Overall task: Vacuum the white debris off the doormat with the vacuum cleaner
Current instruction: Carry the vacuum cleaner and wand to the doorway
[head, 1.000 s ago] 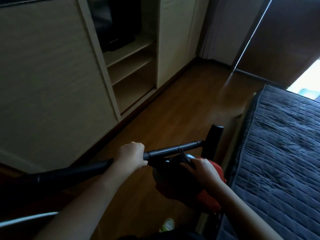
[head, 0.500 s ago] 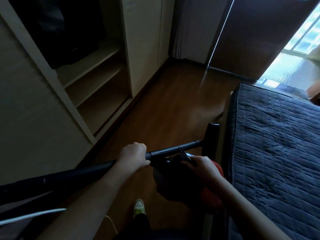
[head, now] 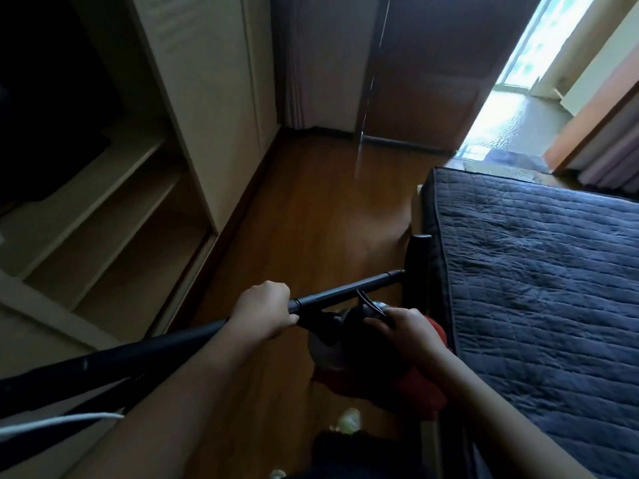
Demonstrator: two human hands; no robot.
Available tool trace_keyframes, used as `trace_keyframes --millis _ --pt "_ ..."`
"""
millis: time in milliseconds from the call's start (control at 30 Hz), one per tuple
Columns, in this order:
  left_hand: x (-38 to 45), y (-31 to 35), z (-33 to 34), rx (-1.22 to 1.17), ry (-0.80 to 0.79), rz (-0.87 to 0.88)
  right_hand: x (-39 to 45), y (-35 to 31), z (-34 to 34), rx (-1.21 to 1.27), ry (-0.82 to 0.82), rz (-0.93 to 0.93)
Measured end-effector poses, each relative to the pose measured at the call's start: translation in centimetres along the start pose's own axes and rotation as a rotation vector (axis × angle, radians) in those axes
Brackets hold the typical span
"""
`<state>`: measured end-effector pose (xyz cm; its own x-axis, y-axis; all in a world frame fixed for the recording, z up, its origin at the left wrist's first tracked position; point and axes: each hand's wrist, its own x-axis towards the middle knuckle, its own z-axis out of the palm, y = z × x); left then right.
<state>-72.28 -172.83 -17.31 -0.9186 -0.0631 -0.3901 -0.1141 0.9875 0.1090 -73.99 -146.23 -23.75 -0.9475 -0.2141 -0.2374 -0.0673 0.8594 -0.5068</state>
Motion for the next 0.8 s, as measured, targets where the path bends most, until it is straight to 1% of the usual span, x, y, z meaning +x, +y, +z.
trace_keyframes --millis 167,333,567,800 --pt "8.8 2.8 -2.4 0.009 -0.039 0.028 7.3 2.9 -2.5 0.053 0.002 0.045" --pt "17.4 6.7 -5.4 0.053 -0.056 0.058 14.6 6.1 -5.4 0.047 -0.047 0.075" --pt "26.3 10.6 -10.2 0.098 -0.047 0.053 23.6 7.8 -10.7 0.016 -0.034 0.047" --pt "35.0 11.8 -14.0 0.074 -0.039 0.054 33.0 8.6 -14.4 0.005 -0.029 0.026"
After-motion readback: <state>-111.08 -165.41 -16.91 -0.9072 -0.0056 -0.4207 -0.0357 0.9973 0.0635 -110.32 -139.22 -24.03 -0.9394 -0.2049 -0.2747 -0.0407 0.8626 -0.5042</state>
